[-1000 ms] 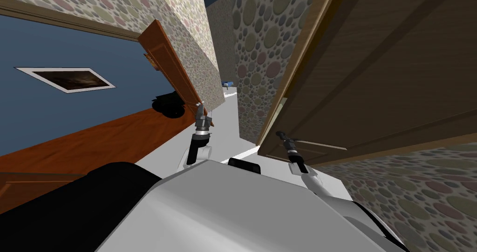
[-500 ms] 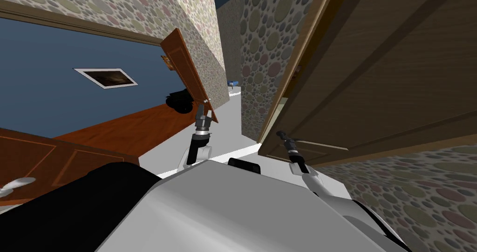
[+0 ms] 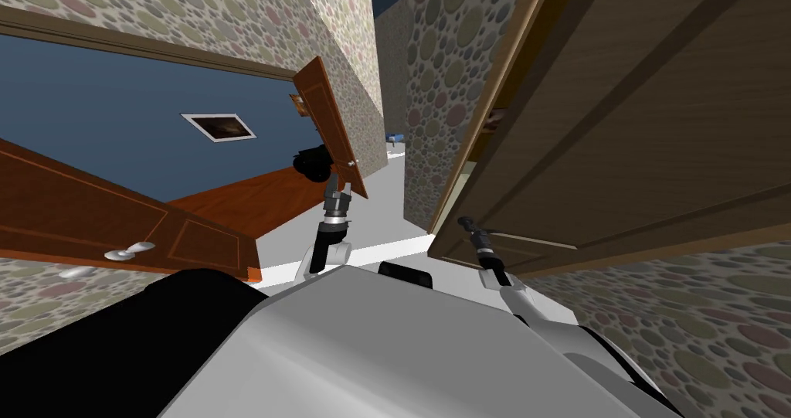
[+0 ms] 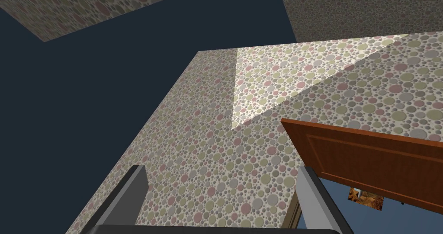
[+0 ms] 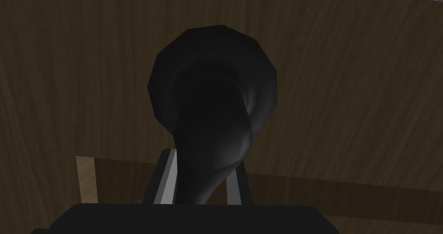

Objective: Pull the door open

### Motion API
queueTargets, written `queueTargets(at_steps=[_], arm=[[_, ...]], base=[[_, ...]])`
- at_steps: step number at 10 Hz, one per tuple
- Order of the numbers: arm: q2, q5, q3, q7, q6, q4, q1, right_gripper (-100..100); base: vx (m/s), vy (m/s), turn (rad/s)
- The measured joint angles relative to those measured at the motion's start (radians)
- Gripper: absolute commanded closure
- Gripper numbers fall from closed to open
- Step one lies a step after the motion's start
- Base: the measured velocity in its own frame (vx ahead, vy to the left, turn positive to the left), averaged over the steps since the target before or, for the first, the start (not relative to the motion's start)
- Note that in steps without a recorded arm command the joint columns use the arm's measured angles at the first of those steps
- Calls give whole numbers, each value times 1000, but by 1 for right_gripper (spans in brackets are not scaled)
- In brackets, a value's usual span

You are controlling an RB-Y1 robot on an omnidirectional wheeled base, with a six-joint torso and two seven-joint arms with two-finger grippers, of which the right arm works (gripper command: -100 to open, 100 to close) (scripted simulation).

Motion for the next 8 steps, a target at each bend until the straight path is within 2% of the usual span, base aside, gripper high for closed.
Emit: queueTargets(at_steps=[2,4,6,7,8], arm=[[3,-3,5,0,-3,9,-5,100],[-11,-13,20,-6,-3,-9,4,100],[-24,-24,51,-17,-33,26,-9,100],[-24,-26,60,-19,-39,27,-5,100],[-25,-27,63,-17,-25,-4,14,100]], base=[[-122,-46,82],[-217,-62,132],[-198,-81,109],[-62,-23,-14],[-169,-83,157]])
